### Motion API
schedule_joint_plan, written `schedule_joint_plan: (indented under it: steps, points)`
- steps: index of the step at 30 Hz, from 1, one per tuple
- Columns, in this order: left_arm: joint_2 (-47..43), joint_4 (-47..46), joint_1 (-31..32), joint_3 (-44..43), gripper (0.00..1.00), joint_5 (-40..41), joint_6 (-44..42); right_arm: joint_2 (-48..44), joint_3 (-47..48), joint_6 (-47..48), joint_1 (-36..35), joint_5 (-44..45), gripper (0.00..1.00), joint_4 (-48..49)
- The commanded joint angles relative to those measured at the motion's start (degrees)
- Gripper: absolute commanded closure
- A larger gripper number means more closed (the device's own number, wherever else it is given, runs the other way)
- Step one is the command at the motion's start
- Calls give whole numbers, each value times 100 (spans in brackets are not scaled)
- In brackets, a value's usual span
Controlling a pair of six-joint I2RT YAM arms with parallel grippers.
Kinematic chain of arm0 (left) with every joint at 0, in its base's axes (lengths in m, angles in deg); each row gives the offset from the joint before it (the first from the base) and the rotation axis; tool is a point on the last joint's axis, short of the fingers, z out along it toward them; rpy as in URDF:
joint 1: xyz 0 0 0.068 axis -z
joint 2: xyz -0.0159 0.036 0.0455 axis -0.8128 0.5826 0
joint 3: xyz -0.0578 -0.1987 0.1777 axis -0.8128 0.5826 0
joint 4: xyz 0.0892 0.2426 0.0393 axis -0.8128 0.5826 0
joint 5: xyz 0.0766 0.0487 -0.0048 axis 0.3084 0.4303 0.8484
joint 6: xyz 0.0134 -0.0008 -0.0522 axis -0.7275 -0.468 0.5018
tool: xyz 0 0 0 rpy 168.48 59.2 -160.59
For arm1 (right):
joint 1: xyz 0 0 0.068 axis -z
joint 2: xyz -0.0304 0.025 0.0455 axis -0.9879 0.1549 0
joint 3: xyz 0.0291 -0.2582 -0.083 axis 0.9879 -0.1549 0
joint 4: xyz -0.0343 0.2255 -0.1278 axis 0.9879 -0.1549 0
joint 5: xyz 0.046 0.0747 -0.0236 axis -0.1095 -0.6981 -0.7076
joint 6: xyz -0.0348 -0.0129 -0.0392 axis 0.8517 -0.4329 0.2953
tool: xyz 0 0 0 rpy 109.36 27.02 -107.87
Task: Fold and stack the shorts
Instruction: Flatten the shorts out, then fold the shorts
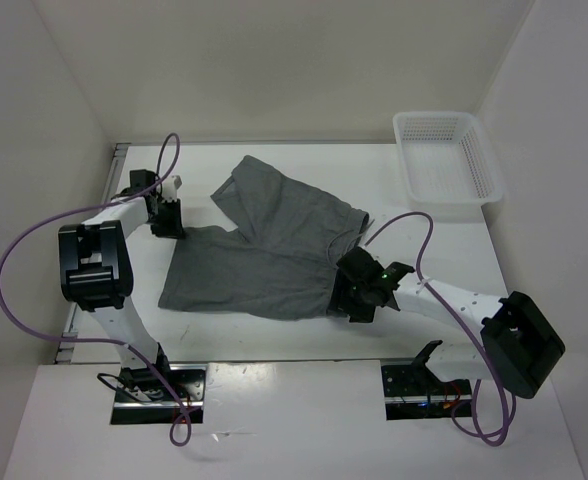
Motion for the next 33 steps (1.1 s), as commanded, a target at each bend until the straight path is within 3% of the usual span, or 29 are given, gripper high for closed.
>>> schedule_joint_plan:
  steps: [1,2,6,11,14,26,29,30,32,33]
  points:
    - [-196,-20,-23,-108,77,-284,-30,-130,-61,-70,-43,140,33,106]
    - [-196,32,-23,-108,86,-285,-30,-130,-61,-70,-43,140,34,106]
    - [-134,278,-23,-248,100,-442,-30,-260,-61,-70,-43,25,32,-35]
    - [-371,568,-23,-503,100,-943,-30,-1025,-254,-333,-43,-45,21,-36]
    - [-512,639,-76,-801,100,-1312,-30,-1193,-430,-247,-43,-45,21,403]
    - [243,77,-261,-1162,100,-1147,-30,-157,-307,509,-43,-54,25,1177]
    - [577,24,-322,-1233,100,-769,-30,98,-255,676,-43,-54,40,1300]
    - [578,-46,-322,-1233,100,-707,-30,99,-255,677,-43,-54,53,1301]
    - [709,-107,-375,-1233,100,-707,-30,160,-255,677,-43,-54,69,1354]
    - [710,-108,-375,-1233,100,-654,-30,99,-255,677,-43,7,83,1354]
